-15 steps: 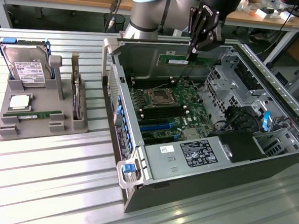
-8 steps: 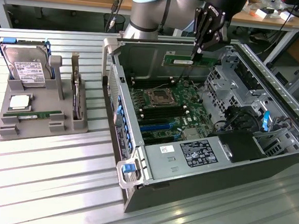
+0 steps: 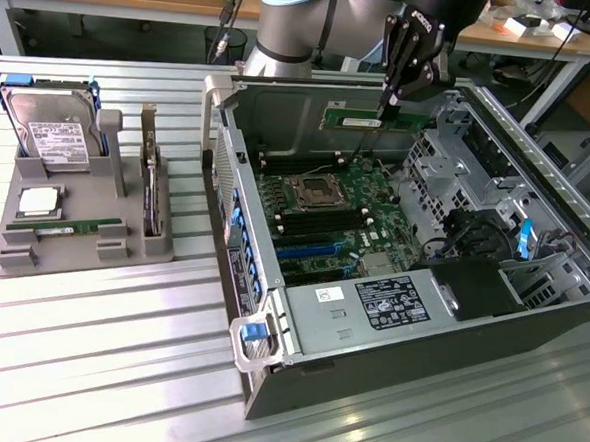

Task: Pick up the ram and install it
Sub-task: 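Insert the ram into the slot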

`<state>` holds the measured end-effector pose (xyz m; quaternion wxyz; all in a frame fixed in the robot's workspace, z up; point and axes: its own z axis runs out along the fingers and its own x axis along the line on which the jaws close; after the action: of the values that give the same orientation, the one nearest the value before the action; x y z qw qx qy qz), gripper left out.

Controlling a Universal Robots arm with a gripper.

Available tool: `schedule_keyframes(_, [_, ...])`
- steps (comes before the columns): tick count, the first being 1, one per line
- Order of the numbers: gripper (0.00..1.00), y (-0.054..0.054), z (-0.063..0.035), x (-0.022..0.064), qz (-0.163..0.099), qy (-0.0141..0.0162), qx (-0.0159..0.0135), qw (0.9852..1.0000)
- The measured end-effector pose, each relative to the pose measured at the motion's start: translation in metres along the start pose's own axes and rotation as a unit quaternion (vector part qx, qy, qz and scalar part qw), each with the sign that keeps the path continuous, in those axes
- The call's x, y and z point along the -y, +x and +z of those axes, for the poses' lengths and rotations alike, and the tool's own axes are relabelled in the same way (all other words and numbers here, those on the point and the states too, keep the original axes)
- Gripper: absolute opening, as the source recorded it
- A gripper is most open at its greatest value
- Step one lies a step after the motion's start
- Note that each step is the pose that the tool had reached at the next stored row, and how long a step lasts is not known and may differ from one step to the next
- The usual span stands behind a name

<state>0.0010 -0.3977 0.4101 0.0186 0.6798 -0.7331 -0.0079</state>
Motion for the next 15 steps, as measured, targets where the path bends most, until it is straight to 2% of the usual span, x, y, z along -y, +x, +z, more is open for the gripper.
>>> schedule_keyframes(5, [0.13, 0.0, 0.006, 0.0005, 0.0, 0.0, 0.0, 1.0])
schedule_keyframes(9, [0.13, -0.001, 0.0115, 0.0064, 0.0, 0.0, 0.0, 1.0])
schedule_keyframes(15, [0.13, -0.001, 0.0152, 0.0108, 0.0, 0.0, 0.0, 1.0])
